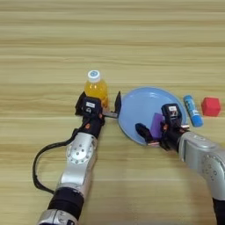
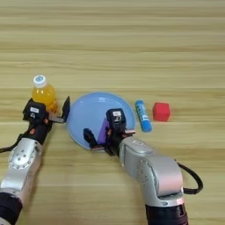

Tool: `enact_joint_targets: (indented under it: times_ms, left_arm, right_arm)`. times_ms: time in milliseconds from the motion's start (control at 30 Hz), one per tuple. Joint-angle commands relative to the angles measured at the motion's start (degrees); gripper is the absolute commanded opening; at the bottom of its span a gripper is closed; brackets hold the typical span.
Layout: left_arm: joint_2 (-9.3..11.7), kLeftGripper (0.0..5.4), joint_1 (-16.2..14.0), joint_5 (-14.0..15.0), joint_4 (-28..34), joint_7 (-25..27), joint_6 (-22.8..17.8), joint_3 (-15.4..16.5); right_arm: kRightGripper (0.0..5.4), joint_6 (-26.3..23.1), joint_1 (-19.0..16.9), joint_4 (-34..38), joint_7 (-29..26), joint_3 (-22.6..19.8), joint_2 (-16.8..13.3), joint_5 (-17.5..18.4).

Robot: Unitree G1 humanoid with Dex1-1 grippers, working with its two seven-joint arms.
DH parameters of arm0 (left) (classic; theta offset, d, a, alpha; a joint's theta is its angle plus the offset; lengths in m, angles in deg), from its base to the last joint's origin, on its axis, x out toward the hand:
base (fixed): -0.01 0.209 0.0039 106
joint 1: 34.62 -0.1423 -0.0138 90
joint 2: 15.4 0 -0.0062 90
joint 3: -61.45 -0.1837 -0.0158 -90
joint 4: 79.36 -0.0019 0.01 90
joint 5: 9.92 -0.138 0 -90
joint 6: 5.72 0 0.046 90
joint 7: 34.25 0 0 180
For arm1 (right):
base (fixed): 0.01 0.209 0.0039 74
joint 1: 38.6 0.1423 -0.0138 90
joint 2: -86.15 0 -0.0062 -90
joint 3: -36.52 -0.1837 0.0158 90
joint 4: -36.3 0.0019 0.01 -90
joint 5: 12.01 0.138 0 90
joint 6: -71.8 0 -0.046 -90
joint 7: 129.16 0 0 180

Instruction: Move the objects on the table

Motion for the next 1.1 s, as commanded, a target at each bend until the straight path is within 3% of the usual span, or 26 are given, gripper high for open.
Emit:
enact_joint_targets:
  times_ms: [33, 733, 933, 1100]
  left_arm:
    - [-0.64, 5.4, -0.49, -0.52, 0.75, -0.19, -0.93, -0.58]
    - [-0.7, 5.4, -0.27, -0.36, 0.47, -0.45, -0.99, -0.64]
    - [-0.71, 5.4, -0.24, -0.38, 0.32, -0.49, -0.96, -0.64]
    - [-0.67, 5.4, -0.2, -0.35, 0.2, -0.61, -0.9, -0.58]
  right_arm:
    - [4.87, -3.54, -0.77, -0.47, 0.17, -1.23, 0.66, 1.02]
    - [2.61, -1.11, -0.83, -4.4, -0.26, -0.8, -0.51, -0.04]
    - [1.83, 1.77, -0.98, -5.3, -0.14, 0.08, -1.46, -1.16]
    - [1.5, 6.41, -1.45, -5.85, -0.14, 1.45, -2.74, -2.86]
